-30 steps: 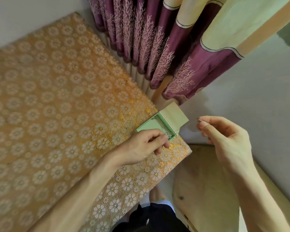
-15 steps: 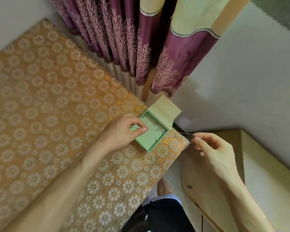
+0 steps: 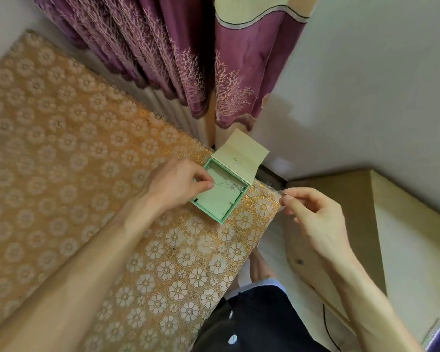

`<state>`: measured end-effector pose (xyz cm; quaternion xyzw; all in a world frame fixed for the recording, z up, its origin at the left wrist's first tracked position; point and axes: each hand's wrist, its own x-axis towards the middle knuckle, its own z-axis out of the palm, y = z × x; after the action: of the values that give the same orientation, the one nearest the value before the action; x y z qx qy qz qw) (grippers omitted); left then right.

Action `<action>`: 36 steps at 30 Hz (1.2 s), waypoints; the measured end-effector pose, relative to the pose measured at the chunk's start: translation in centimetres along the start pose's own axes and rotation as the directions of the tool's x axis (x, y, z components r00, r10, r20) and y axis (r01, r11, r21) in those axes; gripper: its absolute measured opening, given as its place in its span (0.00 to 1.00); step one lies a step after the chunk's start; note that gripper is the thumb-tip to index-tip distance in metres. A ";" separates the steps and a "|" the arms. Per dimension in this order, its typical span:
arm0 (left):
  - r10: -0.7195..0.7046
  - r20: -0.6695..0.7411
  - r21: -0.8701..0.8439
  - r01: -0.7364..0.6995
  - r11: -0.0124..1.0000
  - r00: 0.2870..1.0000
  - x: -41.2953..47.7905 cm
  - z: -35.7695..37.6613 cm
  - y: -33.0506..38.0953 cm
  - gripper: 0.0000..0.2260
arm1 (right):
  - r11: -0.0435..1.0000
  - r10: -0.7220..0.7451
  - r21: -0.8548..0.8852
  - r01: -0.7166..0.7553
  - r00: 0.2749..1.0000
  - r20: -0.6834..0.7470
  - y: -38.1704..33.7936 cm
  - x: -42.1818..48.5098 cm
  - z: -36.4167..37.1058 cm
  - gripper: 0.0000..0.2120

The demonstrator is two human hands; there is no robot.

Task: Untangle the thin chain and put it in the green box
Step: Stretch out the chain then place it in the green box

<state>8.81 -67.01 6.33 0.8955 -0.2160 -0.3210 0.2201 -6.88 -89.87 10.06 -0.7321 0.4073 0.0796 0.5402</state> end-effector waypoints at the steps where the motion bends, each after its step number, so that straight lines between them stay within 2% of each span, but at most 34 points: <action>1: 0.003 -0.004 0.018 -0.003 1.000 1.000 0.2 0.1 0.0 0.09 | 1.000 0.008 -0.005 -0.008 1.000 0.009 0.1 0.0 0.3 0.03; 9: -0.046 -0.101 0.090 0.055 0.994 0.994 1.4 0.1 -1.4 0.09 | 0.996 0.058 -0.077 -0.049 0.991 0.121 0.9 0.1 4.2 0.02; 14: -0.073 -0.138 -0.005 0.073 0.997 0.988 1.3 -0.4 -1.6 0.08 | 0.984 0.067 -0.174 -0.042 0.988 0.137 0.7 0.9 6.4 0.03; 21: -0.056 -0.155 -0.088 0.043 0.995 0.986 0.7 -0.4 -1.3 0.07 | 0.958 -0.037 -0.277 0.072 0.991 0.130 0.9 1.5 9.0 0.04; 26: -0.071 -0.180 -0.112 0.052 0.992 0.981 0.7 -0.1 -1.4 0.05 | 0.891 -0.141 -0.423 0.167 0.986 0.092 1.4 1.8 10.0 0.05; 29: -0.068 -0.171 -0.050 0.060 0.997 0.983 0.7 0.5 -2.1 0.06 | 0.850 -0.187 -0.488 0.197 0.980 0.071 1.6 2.0 10.4 0.06; 36: 0.121 -0.131 0.242 -0.087 0.966 0.984 0.9 1.4 -2.0 0.09 | 0.770 -0.195 -0.615 0.169 0.980 0.025 2.3 2.2 10.7 0.09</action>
<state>8.92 -66.25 3.87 0.9235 -0.2829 -0.2154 0.1441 -3.50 -82.06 2.84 -0.9050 0.2974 0.1401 0.2700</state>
